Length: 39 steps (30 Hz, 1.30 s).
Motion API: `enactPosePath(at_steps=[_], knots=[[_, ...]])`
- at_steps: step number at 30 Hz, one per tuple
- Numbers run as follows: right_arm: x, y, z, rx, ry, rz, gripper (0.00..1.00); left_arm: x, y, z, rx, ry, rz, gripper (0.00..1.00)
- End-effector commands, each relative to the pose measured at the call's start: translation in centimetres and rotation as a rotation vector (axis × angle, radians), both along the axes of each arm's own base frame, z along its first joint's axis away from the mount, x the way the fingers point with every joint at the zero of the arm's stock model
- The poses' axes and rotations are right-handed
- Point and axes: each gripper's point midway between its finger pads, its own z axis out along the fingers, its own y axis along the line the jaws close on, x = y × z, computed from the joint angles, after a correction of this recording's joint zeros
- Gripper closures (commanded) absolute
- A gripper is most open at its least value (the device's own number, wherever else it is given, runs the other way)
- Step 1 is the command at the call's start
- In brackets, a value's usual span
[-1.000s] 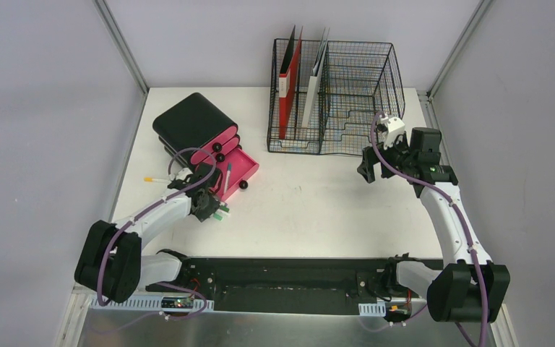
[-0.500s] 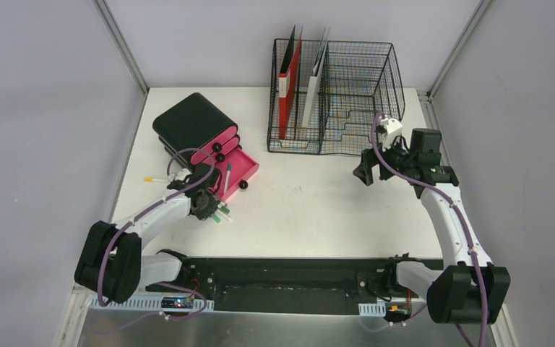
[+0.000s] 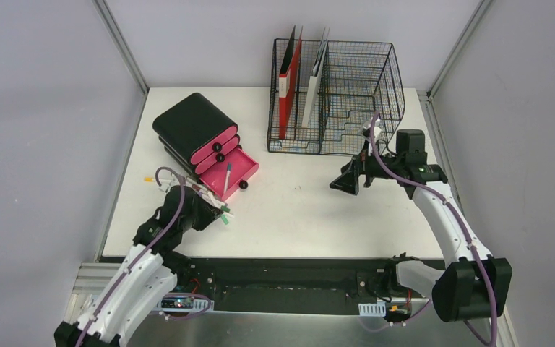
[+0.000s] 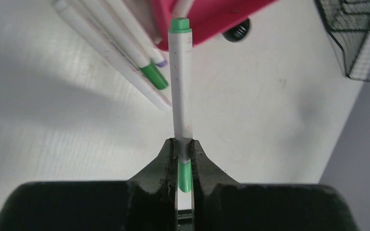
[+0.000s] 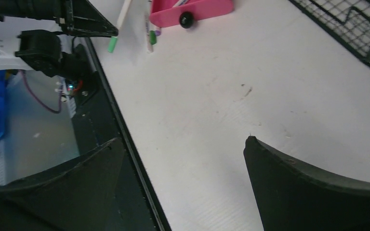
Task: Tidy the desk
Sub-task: Pick up the stationery from the center of the board, then place the stationery in the drawer.
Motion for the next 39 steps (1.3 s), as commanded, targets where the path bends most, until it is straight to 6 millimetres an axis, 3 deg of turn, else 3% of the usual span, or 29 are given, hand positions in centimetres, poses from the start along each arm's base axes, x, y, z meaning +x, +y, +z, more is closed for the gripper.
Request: enactPosePath(at_steps=[1,6,11,16,20,23,26,32,39], knots=[[-1.4,2.3,1.6,0.157,0.076,0.106,0.01,-0.7,-3.6,3.6,-0.145,-0.207,-0.240,1.00],[-2.1,3.1,1.7,0.214,0.121,0.149,0.01,-2.0,-7.0,8.4,-0.307,-0.492,-0.475,1.00],[-2.7,3.9,2.2,0.278,0.170,0.182,0.01,-2.4,-9.5,12.0,-0.408,-0.748,-0.656,1.00],[-2.4,4.8,1.9,0.305,0.194,0.171,0.01,-3.2,-12.4,14.1,-0.394,-0.915,-0.821,1.00],[-2.2,5.6,2.2,0.323,0.187,0.163,0.01,-4.7,-16.6,15.5,-0.337,-1.026,-0.972,1.00],[-2.3,5.8,2.7,0.343,0.070,0.189,0.00,-5.4,-19.9,15.9,-0.279,-1.086,-1.026,1.00],[-2.1,5.9,3.0,0.375,0.147,0.133,0.00,-4.2,-22.3,15.4,-0.245,-1.098,-1.001,1.00],[-2.1,6.0,2.8,0.372,0.156,0.131,0.01,-1.9,-25.2,16.2,-0.255,-1.123,-0.907,1.00],[-2.8,6.2,3.0,0.374,0.146,0.155,0.07,-0.8,-26.9,16.2,-0.312,-1.104,-0.844,1.00]])
